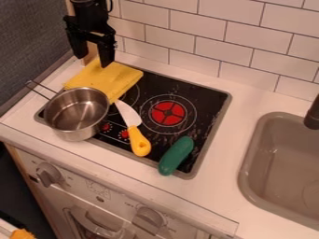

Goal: Move the silver pot on the top right burner

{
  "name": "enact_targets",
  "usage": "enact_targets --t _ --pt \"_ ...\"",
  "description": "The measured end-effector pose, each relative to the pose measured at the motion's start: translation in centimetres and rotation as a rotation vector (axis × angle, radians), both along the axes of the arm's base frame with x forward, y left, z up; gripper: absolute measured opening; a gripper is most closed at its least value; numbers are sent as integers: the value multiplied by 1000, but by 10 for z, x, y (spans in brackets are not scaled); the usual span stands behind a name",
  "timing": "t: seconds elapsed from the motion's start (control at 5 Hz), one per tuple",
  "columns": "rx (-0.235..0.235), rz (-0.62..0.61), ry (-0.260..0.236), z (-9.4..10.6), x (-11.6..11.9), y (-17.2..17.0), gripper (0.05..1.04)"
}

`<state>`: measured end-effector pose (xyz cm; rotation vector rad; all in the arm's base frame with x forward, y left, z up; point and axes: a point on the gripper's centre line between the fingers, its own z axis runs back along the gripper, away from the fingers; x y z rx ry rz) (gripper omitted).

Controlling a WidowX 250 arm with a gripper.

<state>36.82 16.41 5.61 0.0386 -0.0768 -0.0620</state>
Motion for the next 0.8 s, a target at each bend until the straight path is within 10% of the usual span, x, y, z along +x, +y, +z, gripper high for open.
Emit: enact_targets --t 0.4,0.8 --pt "-31 -42 41 -23 -31 -16 1000" --pt "-1 -160 -93 14 -72 -55 1000"
